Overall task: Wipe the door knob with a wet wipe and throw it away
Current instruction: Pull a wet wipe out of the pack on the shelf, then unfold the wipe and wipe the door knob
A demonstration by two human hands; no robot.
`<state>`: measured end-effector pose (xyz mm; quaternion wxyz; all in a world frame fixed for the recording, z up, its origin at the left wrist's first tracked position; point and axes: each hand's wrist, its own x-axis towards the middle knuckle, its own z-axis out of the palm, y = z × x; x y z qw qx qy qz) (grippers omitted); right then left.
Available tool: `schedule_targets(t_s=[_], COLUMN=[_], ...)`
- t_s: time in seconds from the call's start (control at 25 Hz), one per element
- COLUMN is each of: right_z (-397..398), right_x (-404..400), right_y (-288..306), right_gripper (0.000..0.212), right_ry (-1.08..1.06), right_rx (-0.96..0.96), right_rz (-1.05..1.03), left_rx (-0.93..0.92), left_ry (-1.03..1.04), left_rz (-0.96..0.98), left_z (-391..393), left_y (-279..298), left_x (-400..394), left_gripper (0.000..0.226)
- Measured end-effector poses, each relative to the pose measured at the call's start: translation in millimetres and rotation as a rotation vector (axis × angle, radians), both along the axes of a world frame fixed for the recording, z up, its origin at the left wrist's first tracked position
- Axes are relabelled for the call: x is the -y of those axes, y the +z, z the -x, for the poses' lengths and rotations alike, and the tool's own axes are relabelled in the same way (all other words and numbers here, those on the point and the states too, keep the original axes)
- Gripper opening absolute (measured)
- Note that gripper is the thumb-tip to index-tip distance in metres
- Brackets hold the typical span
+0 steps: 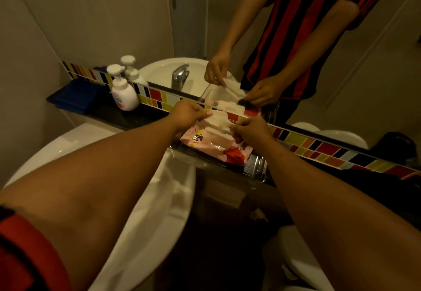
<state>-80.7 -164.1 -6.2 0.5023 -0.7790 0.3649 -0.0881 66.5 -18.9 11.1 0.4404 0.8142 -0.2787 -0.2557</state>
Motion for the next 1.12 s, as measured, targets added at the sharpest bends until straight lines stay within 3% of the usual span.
schedule_targets(t_s=[0.32,0.44,0.56,0.68,0.84,0.96,1.12], right_z=[0,-10,-26,-39,-45,-48,-24], right_x=[-81,-126,-170,-219,-300,-358,-450], right_y=[44,58,70,90,114,118,120], right_gripper=[0.005,0.001,0.016,0.029,0.028,0.056,0.031], right_ry=[0.161,0.275,0.38,0.495,0.591,0.609,0.674], right_rx=[0.109,0.125,0.135,0.111,0.124,0.095,0.129], right_rz=[-0.049,-0.061,-0.147,-0.272,-0.39,-0.463,-0.317], left_rx=[-0.085,-0.086,-0.068,-0.047,0.079,0.133,0.19], left_ry=[0.428,0.577,0.68,0.684,0.715,0.777,0.847], left_rz=[0.207,0.276,0.313,0.291,0.183,0.157,0.109], left_z=[36,37,42,56,78,95,130], left_y=[52,68,78,92,111,115,118], left_x=[-85,-138,-196,-244,-316,-376,-473], left_gripper=[0.013,0.015,0.016,0.02,0.018,0.021,0.023])
